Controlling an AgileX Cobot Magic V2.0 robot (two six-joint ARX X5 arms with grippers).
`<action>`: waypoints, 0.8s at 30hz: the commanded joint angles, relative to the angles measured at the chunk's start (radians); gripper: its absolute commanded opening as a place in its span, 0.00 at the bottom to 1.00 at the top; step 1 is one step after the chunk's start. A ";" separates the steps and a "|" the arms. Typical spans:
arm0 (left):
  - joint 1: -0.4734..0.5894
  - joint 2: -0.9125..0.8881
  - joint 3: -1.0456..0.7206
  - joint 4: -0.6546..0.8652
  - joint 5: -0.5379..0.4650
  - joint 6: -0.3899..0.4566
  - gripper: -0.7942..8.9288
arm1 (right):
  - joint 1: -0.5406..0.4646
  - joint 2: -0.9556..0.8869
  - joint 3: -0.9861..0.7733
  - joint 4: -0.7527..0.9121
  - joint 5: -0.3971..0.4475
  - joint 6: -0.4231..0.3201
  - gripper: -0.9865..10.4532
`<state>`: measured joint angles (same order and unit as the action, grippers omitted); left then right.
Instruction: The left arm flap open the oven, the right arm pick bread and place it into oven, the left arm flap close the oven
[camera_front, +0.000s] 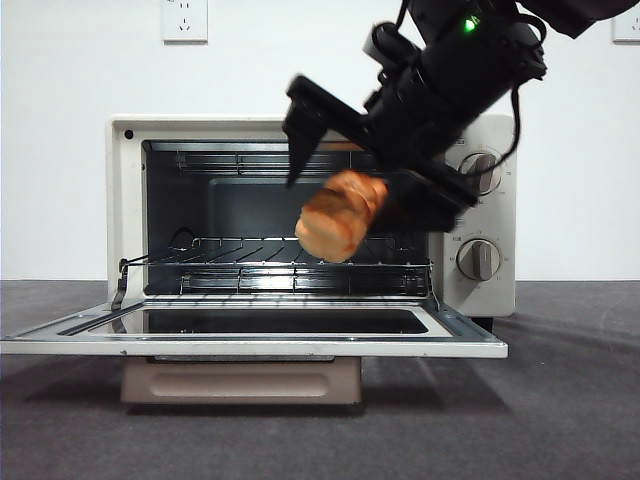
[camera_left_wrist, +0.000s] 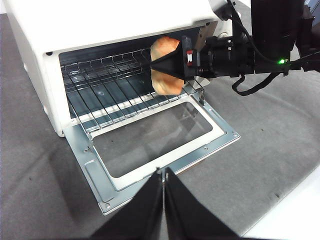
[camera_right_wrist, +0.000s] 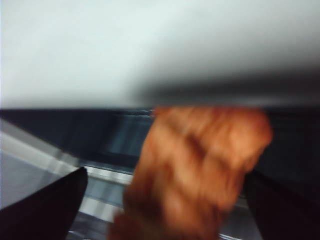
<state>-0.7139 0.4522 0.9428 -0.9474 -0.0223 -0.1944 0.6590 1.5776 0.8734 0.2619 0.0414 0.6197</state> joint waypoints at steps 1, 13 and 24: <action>-0.006 0.002 0.018 0.003 -0.002 -0.001 0.09 | -0.001 0.016 0.019 -0.018 0.012 0.002 0.55; -0.006 0.005 0.018 -0.002 -0.010 0.023 0.09 | 0.003 -0.076 0.019 -0.082 0.002 0.011 0.55; 0.003 0.166 0.017 0.003 -0.035 0.045 0.09 | 0.049 -0.495 0.019 -0.600 -0.129 -0.105 0.53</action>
<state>-0.7074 0.6003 0.9436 -0.9569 -0.0540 -0.1669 0.7010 1.1118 0.8745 -0.2955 -0.0864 0.5678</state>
